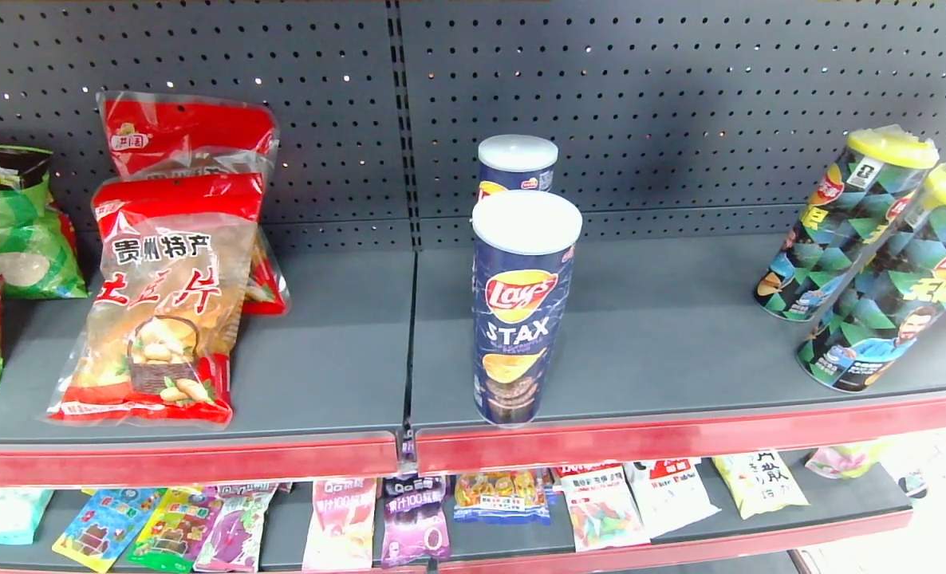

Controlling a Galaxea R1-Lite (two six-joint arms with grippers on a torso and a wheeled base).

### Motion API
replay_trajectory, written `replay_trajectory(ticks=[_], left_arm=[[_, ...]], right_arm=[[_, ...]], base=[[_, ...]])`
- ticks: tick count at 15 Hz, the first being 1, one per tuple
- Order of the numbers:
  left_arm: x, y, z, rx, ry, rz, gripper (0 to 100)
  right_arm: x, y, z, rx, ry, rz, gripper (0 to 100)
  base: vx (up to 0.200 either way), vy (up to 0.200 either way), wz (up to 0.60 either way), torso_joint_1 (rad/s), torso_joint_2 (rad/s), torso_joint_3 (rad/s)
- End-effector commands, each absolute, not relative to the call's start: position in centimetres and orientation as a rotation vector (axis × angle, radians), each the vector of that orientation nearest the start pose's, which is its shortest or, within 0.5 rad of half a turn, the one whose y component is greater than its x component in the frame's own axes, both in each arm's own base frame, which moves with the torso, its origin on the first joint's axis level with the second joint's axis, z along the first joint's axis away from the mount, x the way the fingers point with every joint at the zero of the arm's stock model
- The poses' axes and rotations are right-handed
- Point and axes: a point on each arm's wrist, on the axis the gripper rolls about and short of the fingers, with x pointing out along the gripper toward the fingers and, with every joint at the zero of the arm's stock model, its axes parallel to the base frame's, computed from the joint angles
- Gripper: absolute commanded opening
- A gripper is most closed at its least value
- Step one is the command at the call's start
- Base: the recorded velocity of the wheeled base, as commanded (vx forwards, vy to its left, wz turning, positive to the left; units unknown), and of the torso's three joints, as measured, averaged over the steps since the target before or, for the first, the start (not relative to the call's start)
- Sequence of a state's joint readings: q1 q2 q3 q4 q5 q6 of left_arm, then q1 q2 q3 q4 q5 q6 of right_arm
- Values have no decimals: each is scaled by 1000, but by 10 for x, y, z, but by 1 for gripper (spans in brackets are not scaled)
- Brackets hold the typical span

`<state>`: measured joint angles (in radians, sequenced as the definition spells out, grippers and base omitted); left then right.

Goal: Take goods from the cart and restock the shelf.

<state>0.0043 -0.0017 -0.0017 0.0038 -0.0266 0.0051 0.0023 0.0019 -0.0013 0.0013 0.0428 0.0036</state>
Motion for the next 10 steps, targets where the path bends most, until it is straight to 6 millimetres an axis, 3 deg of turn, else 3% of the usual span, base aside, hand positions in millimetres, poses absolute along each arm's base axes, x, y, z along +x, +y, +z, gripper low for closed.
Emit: replay_trajectory(ticks=[1,3,6,10], left_arm=[[-23,-1,75,5,3,-21,100],[-23,-1,75,5,3,-21,100],[-23,-1,75,3,3,-21,100],[-23,-1,75,3,3,-20,100]], right_arm=[[-23,1,76,3,2,44,100],[-23,1,75,3,3,44,100],[-23,1,76,2,2,44,100],[-23,1,76,0,2,44,100]], base=[[-200,0,0,17,2,2],[-200,0,0,10,0,2],[0,0,0,0,0,0],[0,-200,0,7,1,-1]])
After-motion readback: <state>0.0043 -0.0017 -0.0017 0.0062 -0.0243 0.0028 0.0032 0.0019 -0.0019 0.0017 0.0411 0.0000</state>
